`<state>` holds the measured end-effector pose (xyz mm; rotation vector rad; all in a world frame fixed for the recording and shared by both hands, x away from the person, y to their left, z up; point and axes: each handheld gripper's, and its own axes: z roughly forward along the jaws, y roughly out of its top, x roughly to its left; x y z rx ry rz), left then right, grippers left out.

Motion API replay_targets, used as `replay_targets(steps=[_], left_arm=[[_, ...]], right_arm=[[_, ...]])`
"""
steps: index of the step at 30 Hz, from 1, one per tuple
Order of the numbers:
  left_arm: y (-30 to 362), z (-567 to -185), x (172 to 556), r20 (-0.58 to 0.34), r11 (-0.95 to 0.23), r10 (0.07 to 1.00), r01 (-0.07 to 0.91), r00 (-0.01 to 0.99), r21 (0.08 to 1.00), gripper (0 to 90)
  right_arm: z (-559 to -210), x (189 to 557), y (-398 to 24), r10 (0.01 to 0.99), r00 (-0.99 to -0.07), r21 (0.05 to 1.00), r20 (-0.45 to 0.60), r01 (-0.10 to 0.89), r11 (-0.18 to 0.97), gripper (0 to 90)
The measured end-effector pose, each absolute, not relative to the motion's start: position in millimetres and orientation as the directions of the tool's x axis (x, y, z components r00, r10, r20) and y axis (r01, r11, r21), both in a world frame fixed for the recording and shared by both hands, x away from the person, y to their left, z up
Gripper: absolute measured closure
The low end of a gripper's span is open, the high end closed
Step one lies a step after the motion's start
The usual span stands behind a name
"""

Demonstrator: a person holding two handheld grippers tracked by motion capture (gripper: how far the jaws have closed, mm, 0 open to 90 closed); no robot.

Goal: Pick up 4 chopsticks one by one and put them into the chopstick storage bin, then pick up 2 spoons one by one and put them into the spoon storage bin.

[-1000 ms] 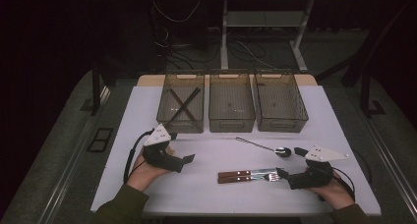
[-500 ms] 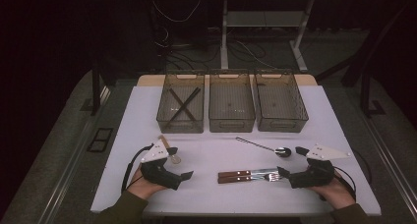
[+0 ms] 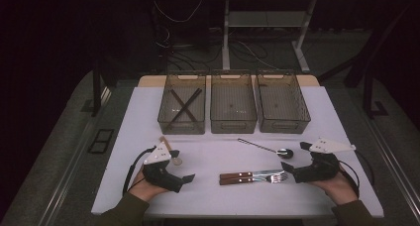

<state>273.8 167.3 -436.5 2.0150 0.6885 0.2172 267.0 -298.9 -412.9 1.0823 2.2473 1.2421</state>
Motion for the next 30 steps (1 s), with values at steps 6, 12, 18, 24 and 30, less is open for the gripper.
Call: replay_targets(steps=[6, 12, 18, 24, 30], left_arm=[[167.6, -436.9, 274.5, -0.127, -0.378, 0.557, 0.387, 0.821, 0.841, 0.0], [166.0, -437.5, 273.5, -0.110, -0.394, 0.560, 0.381, 0.821, 0.837, 0.0], [165.7, -436.6, 272.7, -0.100, -0.395, 0.565, 0.375, 0.819, 0.838, 0.0], [165.9, -437.0, 273.7, -0.108, -0.392, 0.556, 0.375, 0.824, 0.840, 0.0], [164.9, -437.0, 273.4, -0.104, -0.397, 0.552, 0.371, 0.827, 0.839, 0.0]], right_arm=[[-404.1, 279.9, -302.8, 0.775, -0.629, 0.835, 0.065, 0.459, 0.302, 1.0], [-396.6, 295.6, -303.0, 0.789, -0.613, 0.830, 0.046, 0.462, 0.311, 1.1], [-391.9, 315.0, -300.0, 0.788, -0.613, 0.830, 0.062, 0.470, 0.301, 7.0], [-396.9, 328.4, -300.8, 0.790, -0.608, 0.818, 0.082, 0.494, 0.296, 14.6], [-410.9, 333.3, -306.4, 0.796, -0.590, 0.776, 0.138, 0.564, 0.283, 23.2]])
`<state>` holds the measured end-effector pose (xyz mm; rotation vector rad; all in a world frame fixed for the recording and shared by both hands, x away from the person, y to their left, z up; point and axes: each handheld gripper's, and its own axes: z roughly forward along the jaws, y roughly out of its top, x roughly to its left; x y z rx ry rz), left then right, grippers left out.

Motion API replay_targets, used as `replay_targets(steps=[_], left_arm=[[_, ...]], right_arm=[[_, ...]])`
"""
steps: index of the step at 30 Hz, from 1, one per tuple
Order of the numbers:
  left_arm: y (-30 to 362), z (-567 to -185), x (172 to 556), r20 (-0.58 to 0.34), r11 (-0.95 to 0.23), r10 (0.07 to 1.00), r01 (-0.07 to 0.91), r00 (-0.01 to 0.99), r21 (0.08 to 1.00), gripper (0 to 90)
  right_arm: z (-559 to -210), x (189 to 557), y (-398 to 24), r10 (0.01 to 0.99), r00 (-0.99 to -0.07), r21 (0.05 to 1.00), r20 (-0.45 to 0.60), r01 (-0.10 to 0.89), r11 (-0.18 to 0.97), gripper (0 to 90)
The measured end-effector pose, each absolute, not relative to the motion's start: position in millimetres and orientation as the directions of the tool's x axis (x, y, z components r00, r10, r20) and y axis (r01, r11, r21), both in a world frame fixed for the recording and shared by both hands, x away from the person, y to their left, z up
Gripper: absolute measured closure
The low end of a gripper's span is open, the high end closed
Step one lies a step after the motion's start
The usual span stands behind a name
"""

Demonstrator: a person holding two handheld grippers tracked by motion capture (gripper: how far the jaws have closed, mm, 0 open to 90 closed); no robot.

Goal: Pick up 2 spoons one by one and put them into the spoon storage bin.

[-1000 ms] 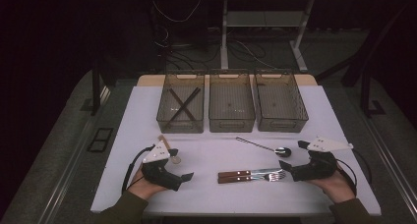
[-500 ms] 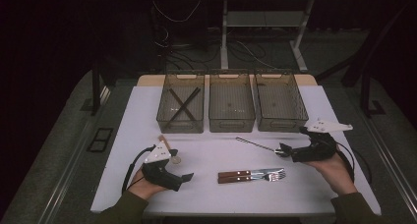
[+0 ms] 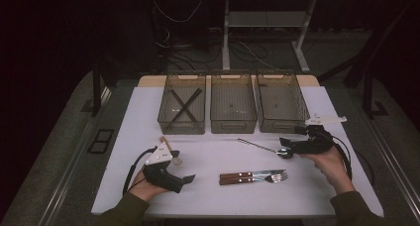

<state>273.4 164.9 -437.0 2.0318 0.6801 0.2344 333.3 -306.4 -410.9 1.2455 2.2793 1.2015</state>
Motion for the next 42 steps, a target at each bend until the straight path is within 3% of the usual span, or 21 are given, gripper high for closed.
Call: replay_targets(steps=[14, 37, 42], left_arm=[[161.8, -439.5, 273.1, -0.104, -0.419, 0.541, 0.375, 0.835, 0.827, 0.0], [161.2, -439.6, 273.1, -0.096, -0.435, 0.538, 0.373, 0.838, 0.819, 0.0], [160.8, -439.6, 272.9, -0.092, -0.441, 0.535, 0.370, 0.840, 0.818, 0.0]], right_arm=[[-429.7, 328.1, -311.8, 0.786, -0.593, 0.692, 0.176, 0.642, 0.330, 43.1], [-443.7, 328.8, -307.2, 0.768, -0.619, 0.628, 0.164, 0.666, 0.403, 55.7], [-444.7, 325.2, -303.4, 0.762, -0.637, 0.629, 0.116, 0.641, 0.440, 58.5]])
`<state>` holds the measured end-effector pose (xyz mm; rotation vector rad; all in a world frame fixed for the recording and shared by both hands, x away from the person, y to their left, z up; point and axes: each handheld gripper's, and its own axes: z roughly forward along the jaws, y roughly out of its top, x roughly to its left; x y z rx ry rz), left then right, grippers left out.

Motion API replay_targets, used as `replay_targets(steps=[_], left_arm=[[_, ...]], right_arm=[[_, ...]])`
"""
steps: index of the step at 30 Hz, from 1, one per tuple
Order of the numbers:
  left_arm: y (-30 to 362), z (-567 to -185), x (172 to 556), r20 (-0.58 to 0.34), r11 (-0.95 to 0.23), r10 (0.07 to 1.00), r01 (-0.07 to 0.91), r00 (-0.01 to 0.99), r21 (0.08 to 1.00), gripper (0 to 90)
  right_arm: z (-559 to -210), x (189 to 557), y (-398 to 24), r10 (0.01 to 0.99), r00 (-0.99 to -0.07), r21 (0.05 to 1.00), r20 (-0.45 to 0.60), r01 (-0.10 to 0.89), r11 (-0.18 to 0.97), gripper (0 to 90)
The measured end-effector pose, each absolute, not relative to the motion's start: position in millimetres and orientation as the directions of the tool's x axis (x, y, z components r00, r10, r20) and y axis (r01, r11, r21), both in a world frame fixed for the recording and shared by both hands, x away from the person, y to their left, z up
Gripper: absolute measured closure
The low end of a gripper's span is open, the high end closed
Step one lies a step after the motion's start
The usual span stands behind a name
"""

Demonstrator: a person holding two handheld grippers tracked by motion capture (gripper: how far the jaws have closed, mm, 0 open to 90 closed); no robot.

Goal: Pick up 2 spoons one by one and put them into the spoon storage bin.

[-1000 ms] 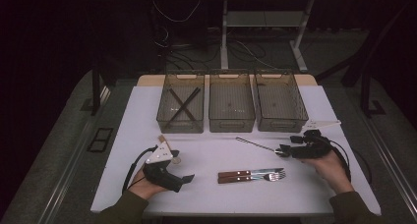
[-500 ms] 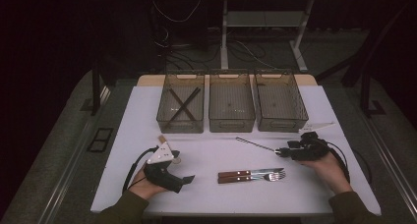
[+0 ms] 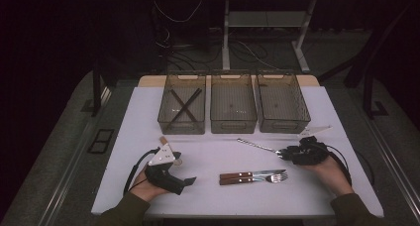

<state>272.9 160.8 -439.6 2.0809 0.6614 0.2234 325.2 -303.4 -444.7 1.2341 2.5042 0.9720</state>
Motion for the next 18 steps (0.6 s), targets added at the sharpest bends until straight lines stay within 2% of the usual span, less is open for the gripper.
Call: replay_targets(steps=[14, 18], left_arm=[[160.5, -439.6, 272.7, -0.088, -0.443, 0.534, 0.366, 0.841, 0.818, 0.0], [160.2, -439.5, 272.4, -0.087, -0.443, 0.534, 0.366, 0.841, 0.818, 0.0]], right_arm=[[-444.2, 322.2, -305.3, 0.726, -0.680, 0.631, 0.101, 0.608, 0.481, 70.1], [-441.9, 321.5, -305.5, 0.717, -0.690, 0.635, 0.099, 0.599, 0.488, 76.3]])
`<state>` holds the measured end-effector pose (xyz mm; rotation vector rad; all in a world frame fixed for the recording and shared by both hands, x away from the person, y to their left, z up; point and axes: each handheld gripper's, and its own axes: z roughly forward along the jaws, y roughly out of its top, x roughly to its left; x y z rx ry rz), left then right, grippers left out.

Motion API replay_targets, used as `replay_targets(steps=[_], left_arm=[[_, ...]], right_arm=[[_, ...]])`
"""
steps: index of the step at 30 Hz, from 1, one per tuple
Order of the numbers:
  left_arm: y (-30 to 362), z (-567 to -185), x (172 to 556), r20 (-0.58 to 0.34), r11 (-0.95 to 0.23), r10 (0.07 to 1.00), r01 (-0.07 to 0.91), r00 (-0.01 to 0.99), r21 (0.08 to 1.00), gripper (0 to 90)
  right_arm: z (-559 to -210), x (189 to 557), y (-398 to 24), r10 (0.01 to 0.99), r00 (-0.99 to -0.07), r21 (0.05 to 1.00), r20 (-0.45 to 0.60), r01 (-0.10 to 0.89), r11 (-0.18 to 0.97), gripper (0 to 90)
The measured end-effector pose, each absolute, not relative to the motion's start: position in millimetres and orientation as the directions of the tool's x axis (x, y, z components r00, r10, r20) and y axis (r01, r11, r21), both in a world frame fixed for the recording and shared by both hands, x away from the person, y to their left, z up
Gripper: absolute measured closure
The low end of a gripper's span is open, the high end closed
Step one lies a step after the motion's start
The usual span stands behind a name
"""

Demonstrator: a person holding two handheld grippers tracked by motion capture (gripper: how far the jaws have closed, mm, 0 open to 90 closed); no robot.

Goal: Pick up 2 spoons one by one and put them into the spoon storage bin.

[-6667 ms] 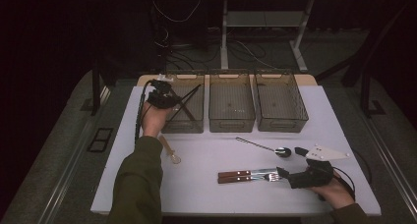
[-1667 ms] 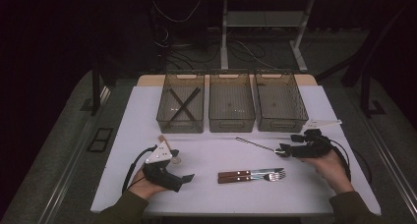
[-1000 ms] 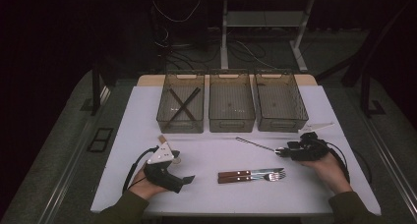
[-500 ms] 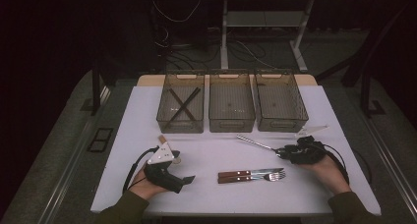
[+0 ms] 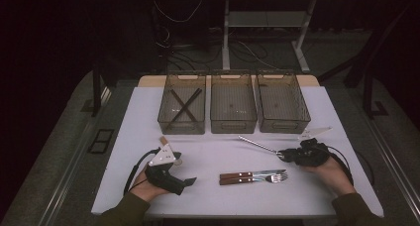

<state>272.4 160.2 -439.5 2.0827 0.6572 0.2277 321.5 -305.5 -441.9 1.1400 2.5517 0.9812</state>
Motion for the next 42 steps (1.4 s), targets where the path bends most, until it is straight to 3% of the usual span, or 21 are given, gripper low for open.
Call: replay_targets(steps=[11, 28, 42], left_arm=[[160.5, -439.4, 272.5, -0.088, -0.441, 0.533, 0.365, 0.841, 0.820, 0.0], [160.6, -438.6, 271.6, -0.086, -0.442, 0.515, 0.350, 0.853, 0.826, 3.2], [162.6, -437.9, 272.9, -0.092, -0.422, 0.551, 0.371, 0.830, 0.827, 0.0]], right_arm=[[-436.9, 319.4, -309.9, 0.679, -0.721, 0.640, 0.142, 0.590, 0.493, 87.5], [-434.8, 317.0, -306.6, 0.671, -0.733, 0.632, 0.111, 0.573, 0.522, 88.3], [-422.7, 314.5, -308.4, 0.726, -0.679, 0.657, 0.104, 0.595, 0.463, 88.2]])
